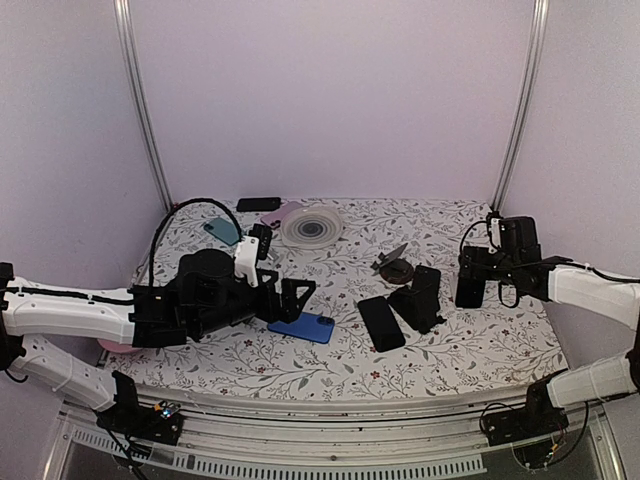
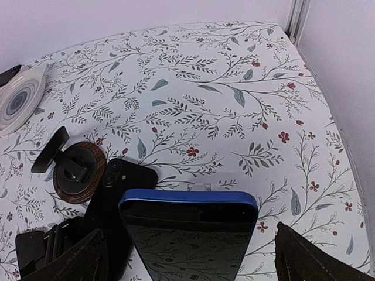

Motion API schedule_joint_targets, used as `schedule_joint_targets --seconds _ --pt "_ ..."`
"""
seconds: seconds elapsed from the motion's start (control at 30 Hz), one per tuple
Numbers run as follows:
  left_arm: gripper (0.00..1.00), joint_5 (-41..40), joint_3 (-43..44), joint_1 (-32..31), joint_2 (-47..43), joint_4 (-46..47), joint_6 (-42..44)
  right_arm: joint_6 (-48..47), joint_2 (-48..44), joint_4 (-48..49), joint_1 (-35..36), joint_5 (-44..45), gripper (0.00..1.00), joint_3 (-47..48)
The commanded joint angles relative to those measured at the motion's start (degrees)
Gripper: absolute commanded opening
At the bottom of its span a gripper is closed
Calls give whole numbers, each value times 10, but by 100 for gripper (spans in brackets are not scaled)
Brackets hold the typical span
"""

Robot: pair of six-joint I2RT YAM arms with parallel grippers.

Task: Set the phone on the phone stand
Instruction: Place the phone on the phone stand, then move the phone stand to the center of the board.

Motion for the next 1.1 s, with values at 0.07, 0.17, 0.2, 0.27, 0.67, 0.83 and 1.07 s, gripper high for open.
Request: schedule_joint_targets --seconds 0.07,0.17,0.2,0.27,0.67,0.83,1.07 --pt "97 5 17 7 5 2 1 7 -26 -25 -2 1 99 21" --pt "97 5 16 8 5 3 0 7 -35 -35 -1 2 99 24" --pt "97 5 15 8 5 3 0 7 -38 -38 -2 2 99 25" --pt "97 5 14 7 5 4 -1 8 -43 -43 -2 -1 99 28" --pt "97 4 3 7 -1 10 -7 14 -60 -68 -1 -6 99 43" --pt "97 2 2 7 -3 10 -7 16 -70 -77 -1 -6 99 49" --pt "97 2 -1 8 -2 12 -8 18 -82 -90 -1 -4 99 59"
